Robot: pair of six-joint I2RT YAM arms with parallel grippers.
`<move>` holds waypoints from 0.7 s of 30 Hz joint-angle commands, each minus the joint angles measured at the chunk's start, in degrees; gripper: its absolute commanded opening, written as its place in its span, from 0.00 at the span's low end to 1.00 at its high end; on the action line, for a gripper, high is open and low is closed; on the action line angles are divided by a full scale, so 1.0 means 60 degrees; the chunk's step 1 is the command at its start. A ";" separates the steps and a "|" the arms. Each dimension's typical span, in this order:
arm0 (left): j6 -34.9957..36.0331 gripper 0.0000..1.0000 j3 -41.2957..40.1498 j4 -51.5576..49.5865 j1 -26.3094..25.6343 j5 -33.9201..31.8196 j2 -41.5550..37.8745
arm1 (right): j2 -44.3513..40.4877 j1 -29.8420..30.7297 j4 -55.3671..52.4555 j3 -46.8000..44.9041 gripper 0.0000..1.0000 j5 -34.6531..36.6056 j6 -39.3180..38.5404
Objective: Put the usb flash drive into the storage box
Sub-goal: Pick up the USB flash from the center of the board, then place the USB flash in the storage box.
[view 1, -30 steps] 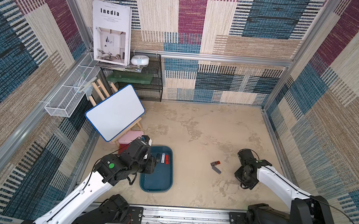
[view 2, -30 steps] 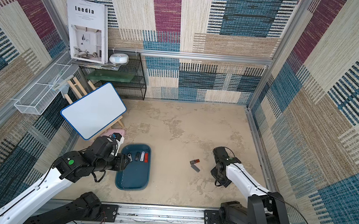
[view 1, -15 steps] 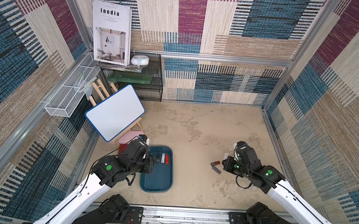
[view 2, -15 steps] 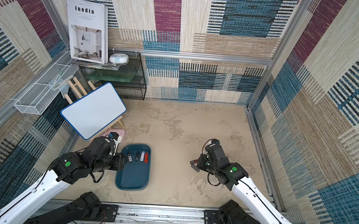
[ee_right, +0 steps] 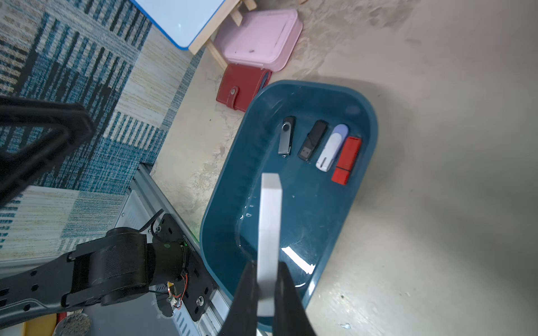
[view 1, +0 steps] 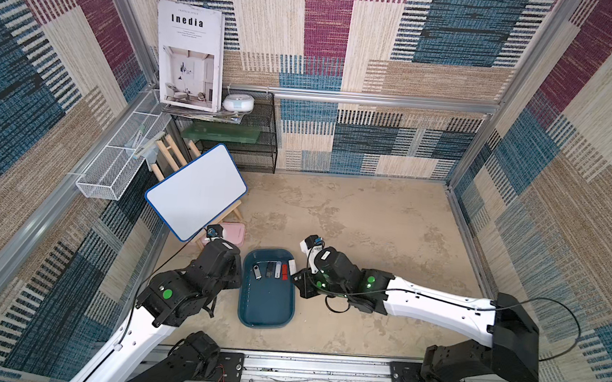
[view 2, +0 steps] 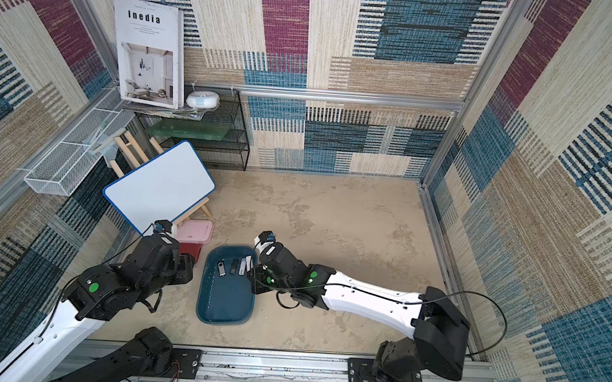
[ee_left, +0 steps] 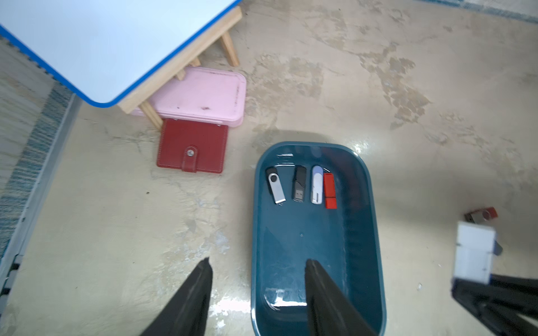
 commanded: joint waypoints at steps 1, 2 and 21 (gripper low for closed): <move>-0.0127 0.57 0.0100 -0.0302 0.0069 -0.0944 -0.0041 | 0.0972 0.0235 0.0833 0.0708 0.00 -0.0494 -0.0117; -0.0105 0.57 0.0078 -0.0280 0.0069 -0.0891 -0.0035 | 0.1411 0.0354 0.0725 0.1058 0.00 -0.0442 -0.0125; -0.0052 0.57 -0.0011 -0.0238 0.0055 -0.0611 0.0253 | 0.5601 0.0495 0.0699 0.3375 0.03 -0.1380 0.1458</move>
